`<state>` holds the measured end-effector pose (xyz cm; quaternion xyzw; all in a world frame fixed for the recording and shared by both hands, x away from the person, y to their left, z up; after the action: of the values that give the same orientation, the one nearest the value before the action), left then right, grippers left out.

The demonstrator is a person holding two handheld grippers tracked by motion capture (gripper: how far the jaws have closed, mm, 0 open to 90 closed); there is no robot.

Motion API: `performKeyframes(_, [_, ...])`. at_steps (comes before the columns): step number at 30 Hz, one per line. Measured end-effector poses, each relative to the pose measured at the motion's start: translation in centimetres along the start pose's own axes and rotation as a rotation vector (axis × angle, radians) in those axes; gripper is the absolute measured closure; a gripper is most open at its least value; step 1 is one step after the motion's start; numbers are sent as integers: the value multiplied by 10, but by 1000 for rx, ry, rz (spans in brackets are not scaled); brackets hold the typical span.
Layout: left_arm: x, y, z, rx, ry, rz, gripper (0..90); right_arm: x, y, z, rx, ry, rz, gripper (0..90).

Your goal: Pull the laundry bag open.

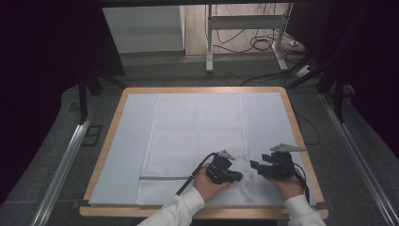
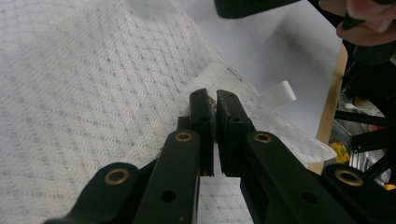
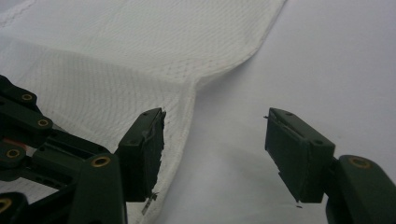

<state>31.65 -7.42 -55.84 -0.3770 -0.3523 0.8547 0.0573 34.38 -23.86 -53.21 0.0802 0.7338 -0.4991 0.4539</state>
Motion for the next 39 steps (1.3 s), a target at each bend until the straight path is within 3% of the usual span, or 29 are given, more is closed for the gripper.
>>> performKeyframes(21, [-1,-5,2,-1,13,13,867,1,21,-14,-80,86,-65,387])
performKeyframes(27, [-1,-8,3,3,15,30,868,1,29,-16,-115,148,-80,410])
performKeyframes(35, [-2,-10,3,6,16,41,867,-1,37,-22,-198,215,-92,496])
performKeyframes(39, [-2,-10,3,6,17,40,868,-2,41,-27,-226,225,-113,614])
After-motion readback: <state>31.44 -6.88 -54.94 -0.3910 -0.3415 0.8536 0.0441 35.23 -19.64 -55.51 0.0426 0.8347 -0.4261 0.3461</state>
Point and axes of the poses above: each handheld gripper's, and its own axes: y roughly forward along the jaws, x roughly out of its underside, z roughly to its right, the point moved 5 cm from there along y, roughly forward along the jaws, and after that the axes turned 5 degrees about -y, right-handed, at the moved point
